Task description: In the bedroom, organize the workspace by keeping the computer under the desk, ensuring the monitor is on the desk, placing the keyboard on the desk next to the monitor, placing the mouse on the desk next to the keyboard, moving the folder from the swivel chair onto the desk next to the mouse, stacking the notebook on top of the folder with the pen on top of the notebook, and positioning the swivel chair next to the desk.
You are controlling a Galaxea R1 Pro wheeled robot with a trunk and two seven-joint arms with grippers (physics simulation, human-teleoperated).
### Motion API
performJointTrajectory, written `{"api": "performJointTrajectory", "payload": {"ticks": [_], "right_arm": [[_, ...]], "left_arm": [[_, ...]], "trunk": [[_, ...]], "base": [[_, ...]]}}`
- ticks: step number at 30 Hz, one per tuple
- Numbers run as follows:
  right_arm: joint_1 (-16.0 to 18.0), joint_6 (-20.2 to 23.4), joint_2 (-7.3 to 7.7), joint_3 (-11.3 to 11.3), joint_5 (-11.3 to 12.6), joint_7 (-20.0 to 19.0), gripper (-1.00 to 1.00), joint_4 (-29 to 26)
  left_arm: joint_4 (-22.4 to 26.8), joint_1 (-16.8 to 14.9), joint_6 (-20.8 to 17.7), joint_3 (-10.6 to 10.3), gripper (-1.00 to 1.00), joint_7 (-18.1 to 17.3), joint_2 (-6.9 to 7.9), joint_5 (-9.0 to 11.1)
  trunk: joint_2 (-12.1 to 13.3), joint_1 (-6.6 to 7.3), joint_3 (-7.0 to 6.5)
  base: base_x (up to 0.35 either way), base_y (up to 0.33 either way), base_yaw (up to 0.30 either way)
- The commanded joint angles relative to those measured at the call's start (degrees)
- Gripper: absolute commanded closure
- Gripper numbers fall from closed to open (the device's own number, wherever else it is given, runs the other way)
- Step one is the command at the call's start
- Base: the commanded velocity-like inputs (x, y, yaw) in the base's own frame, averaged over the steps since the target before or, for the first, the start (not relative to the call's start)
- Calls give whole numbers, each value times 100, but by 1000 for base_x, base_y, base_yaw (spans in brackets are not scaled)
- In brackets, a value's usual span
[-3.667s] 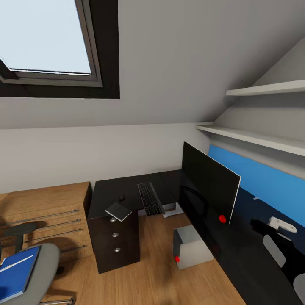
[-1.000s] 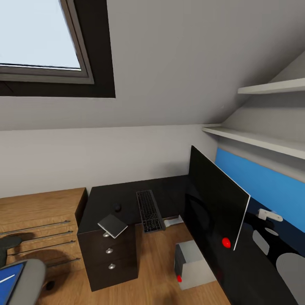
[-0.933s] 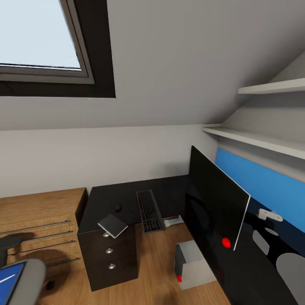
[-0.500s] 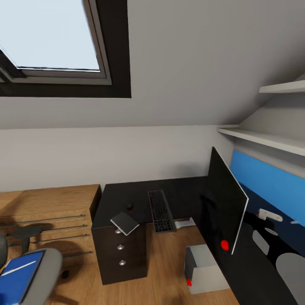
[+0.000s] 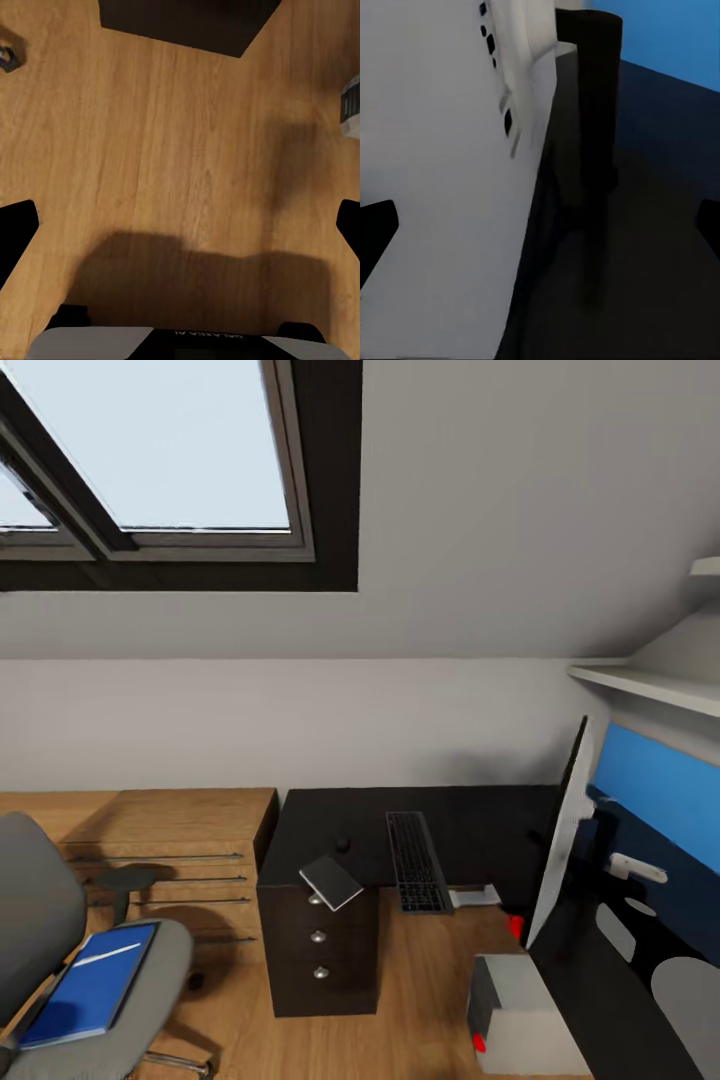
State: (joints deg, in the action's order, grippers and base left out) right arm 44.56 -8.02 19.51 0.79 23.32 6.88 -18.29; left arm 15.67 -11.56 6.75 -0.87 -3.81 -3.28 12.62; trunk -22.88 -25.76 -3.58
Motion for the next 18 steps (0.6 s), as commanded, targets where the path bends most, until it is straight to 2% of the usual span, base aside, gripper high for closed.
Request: {"api": "performJointTrajectory", "payload": {"ticks": [1, 11, 18], "right_arm": [[0, -16, 0, -8, 32, -2, -100, -2], [-1, -16, 0, 0, 25, 10, -100, -1], [-1, -16, 8, 12, 24, 15, -100, 1]], "left_arm": [[-11, -4, 19, -9, -100, -23, 1, 56], [-10, -4, 22, -9, -100, -23, 3, 56], [-11, -4, 24, -9, -100, -23, 3, 56]], "trunk": [[-4, -2, 2], [-4, -2, 2], [-4, -2, 2]], "base": [[0, 0, 274], [0, 0, 267], [0, 0, 68]]}}
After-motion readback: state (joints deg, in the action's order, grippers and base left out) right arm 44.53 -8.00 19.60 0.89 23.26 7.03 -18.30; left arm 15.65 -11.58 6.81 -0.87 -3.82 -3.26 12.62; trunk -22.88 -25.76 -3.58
